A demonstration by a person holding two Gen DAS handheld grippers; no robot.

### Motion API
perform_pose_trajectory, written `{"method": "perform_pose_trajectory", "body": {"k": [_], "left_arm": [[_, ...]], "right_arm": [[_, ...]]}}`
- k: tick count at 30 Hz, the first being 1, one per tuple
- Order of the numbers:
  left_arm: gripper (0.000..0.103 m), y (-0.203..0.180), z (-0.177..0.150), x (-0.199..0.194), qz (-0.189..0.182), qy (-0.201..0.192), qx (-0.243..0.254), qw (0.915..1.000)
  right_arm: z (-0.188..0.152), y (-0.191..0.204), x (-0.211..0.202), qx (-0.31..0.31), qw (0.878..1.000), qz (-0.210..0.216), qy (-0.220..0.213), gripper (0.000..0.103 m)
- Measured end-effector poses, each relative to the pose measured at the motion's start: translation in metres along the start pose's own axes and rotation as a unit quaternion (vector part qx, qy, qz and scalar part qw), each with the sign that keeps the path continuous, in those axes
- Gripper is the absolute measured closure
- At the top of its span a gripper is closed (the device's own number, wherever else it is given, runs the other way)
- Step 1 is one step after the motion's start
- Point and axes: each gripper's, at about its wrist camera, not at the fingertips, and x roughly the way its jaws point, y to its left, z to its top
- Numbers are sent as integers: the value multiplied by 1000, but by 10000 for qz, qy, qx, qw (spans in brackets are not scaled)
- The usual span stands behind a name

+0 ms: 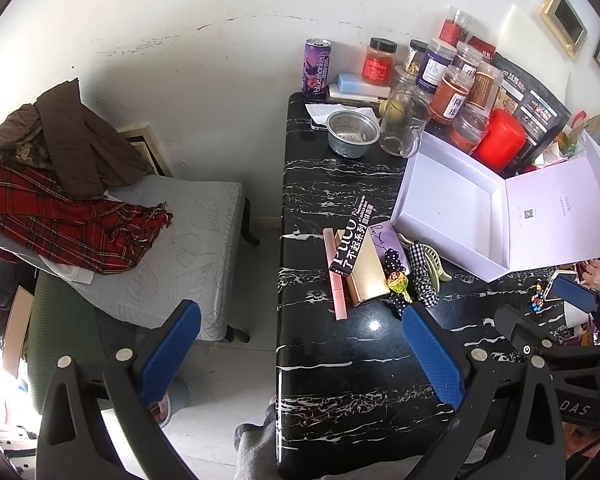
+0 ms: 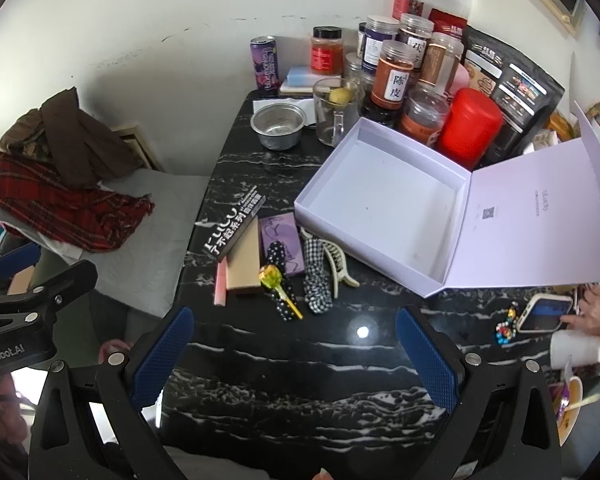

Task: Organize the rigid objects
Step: 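Grasp the black PUCO box with the left tool while the right tool grasps the lollipop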

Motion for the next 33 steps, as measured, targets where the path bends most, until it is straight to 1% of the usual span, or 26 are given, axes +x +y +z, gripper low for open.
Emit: {"method": "perform_pose_trajectory", "body": {"k": [8,11,17,22,28,31,33], "left_arm": [[0,-6,11,22,-111,167,126,9997],[0,-10,16,32,-210,183,181,9994],[0,-22,28,54,-342,339,317,9983],[1,-29,37,73,-379,438,402,9975],[4,-36,48,99,-428,579,529,9960],[5,-38,51,115,-436,645,552,9954],[12,-39,53,127,-471,733,550,9947]], "right_arm": [[3,-9,22,126,9997,46,201,0],[5,-14,30,168,9995,99,248,0],[7,-24,49,285,9987,182,381,0],[11,-35,68,366,9977,273,504,1],[16,-43,91,400,9964,342,669,2],[18,-45,102,385,9957,395,750,5],[18,-48,110,426,9949,419,807,5]]}}
